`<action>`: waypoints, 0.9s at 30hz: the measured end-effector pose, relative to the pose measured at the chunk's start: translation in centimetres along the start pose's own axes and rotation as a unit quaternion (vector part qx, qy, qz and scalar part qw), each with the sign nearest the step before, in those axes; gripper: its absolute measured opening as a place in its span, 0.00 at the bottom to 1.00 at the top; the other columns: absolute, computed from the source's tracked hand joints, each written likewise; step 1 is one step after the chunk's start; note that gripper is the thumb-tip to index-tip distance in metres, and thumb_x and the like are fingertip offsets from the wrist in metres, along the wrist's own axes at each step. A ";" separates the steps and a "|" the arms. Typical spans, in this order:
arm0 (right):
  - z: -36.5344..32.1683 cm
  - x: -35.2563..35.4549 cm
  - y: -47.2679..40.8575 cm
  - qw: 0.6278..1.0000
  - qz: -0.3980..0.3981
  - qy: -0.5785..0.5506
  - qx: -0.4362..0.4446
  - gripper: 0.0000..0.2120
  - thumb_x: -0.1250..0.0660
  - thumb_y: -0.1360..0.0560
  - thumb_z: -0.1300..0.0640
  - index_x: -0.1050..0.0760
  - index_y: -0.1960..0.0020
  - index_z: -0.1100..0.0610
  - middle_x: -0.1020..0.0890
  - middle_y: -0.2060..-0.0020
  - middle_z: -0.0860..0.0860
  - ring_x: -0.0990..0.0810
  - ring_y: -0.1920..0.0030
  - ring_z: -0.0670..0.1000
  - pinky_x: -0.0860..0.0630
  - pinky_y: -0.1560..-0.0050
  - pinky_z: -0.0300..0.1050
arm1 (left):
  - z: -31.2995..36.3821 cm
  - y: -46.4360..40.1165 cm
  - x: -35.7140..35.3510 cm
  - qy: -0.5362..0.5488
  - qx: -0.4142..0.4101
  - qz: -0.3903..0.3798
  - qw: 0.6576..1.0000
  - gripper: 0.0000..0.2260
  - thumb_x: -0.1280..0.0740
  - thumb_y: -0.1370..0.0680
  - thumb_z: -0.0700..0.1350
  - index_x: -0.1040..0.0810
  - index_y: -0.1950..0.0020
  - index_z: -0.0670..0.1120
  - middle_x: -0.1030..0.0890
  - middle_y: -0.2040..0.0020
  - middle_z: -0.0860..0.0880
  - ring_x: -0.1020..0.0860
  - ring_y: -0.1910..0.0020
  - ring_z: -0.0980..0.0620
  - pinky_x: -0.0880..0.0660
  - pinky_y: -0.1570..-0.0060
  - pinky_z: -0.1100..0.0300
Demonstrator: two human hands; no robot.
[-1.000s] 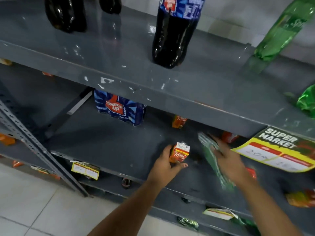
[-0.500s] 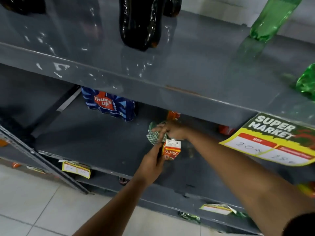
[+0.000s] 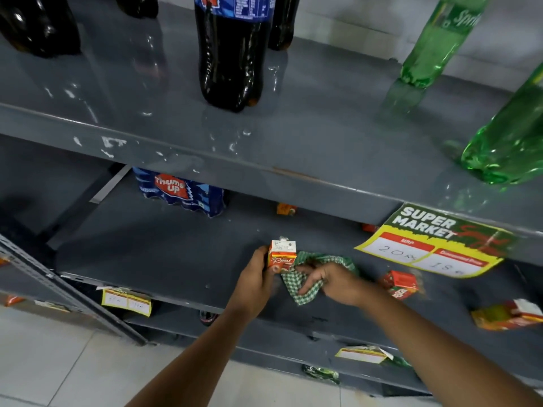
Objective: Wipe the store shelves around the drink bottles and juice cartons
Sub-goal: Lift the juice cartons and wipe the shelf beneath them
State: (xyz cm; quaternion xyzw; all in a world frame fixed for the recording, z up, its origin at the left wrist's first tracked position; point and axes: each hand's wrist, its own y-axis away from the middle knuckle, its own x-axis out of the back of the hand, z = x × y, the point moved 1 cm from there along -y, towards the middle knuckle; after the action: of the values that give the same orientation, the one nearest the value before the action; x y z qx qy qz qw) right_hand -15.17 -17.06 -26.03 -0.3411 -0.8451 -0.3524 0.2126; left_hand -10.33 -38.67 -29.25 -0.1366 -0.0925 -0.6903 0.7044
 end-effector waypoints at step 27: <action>-8.1 -4.8 10.5 0.959 0.205 0.130 -0.149 0.28 0.42 0.32 0.65 0.26 0.45 0.34 0.17 0.49 0.50 0.19 0.49 0.55 0.26 0.56 0.44 | 0.5 0.3 0.2 -0.020 -0.030 -0.025 0.999 0.19 0.41 0.17 0.42 0.36 0.26 0.50 0.22 0.40 0.54 0.23 0.43 0.57 0.27 0.44 0.61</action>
State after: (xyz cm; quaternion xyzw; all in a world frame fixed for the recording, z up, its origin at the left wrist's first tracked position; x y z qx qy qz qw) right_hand -3.36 -19.64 -18.81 -0.4861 -0.6599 -0.4645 0.3354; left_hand -9.99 -38.70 -28.74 -0.1686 -0.0892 -0.7074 0.6806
